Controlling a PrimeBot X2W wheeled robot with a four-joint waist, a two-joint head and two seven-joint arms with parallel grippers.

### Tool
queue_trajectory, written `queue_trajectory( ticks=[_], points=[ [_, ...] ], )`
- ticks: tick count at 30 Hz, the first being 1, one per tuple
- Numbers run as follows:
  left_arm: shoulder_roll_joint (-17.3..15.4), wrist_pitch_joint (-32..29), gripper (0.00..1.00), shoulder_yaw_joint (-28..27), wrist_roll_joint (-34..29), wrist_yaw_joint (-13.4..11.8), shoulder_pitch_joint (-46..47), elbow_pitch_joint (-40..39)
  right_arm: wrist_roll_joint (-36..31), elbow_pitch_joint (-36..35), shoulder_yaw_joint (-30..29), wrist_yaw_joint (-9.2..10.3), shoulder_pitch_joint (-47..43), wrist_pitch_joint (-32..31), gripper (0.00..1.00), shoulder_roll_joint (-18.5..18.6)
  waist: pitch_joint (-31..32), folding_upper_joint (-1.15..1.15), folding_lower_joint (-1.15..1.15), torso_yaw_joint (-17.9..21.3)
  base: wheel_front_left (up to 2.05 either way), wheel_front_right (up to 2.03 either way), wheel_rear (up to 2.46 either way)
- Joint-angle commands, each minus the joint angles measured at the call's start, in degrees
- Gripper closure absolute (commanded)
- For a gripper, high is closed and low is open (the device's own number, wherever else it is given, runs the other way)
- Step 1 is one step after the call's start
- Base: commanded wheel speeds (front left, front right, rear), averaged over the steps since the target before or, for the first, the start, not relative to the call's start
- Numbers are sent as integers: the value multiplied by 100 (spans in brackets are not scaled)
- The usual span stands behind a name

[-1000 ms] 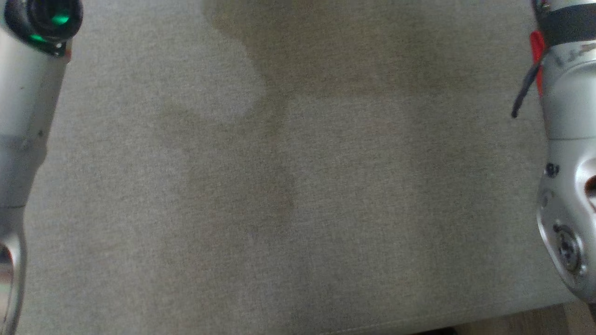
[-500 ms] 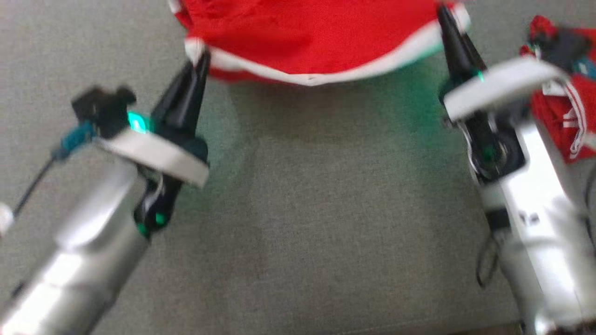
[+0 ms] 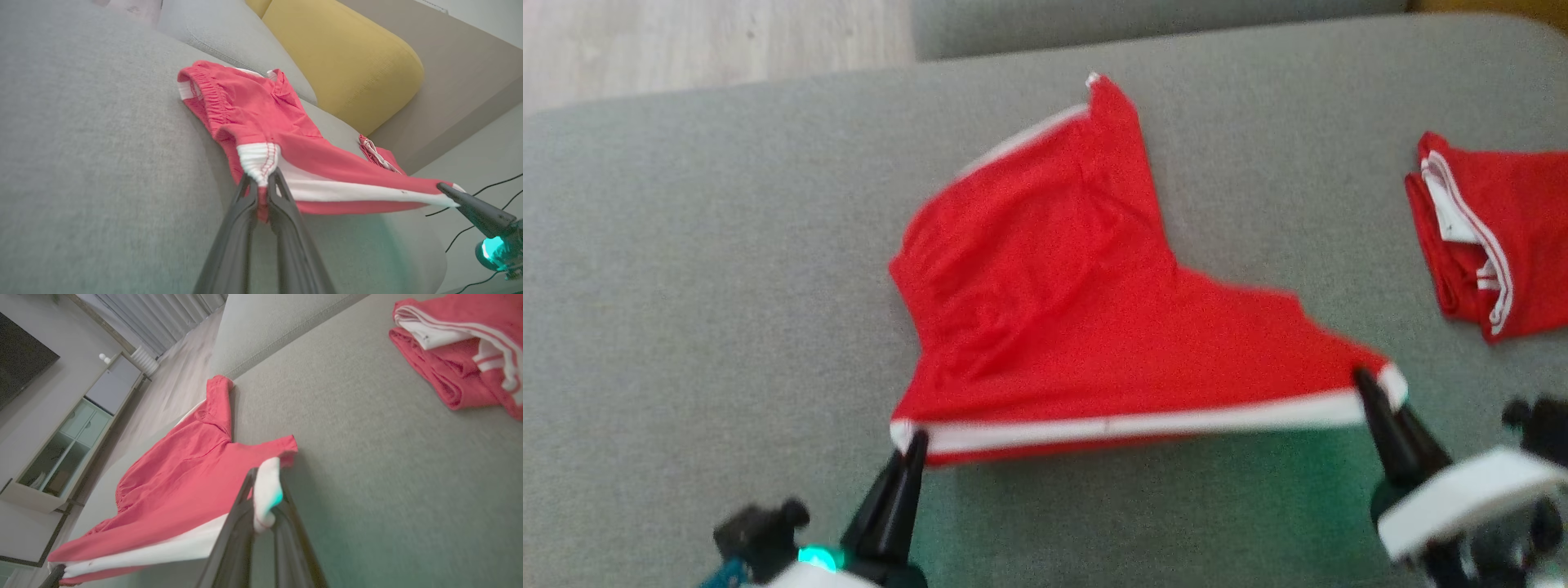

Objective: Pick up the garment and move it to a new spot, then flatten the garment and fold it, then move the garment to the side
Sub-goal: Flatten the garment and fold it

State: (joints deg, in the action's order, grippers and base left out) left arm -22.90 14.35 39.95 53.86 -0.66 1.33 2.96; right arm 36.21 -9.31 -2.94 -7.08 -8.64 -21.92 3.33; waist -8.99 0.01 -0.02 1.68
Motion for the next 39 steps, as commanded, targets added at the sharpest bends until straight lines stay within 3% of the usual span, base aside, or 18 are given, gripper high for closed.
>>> queue_trajectory(
  ticks=[1,6,12,39],
  points=[
    [-65,63,100,-339,-36,-74,-14,-177,-61,-409,-2,-41,-21,-79,100,47,161,-1,2,-86,0,0,0],
    [50,64,100,-521,-67,-84,-676,-403,12,-1026,-145,-41,-737,-368,100,-38,370,-1,2,-73,0,0,0],
    [-7,64,100,-550,-126,-117,-970,-501,-48,-1066,-142,-41,-1076,-374,100,-44,539,-1,2,-56,0,0,0],
    [-203,-64,100,-641,-81,-207,-969,-942,11,-852,-76,-41,-916,-109,100,-45,482,-1,2,92,0,0,0]
  ],
)
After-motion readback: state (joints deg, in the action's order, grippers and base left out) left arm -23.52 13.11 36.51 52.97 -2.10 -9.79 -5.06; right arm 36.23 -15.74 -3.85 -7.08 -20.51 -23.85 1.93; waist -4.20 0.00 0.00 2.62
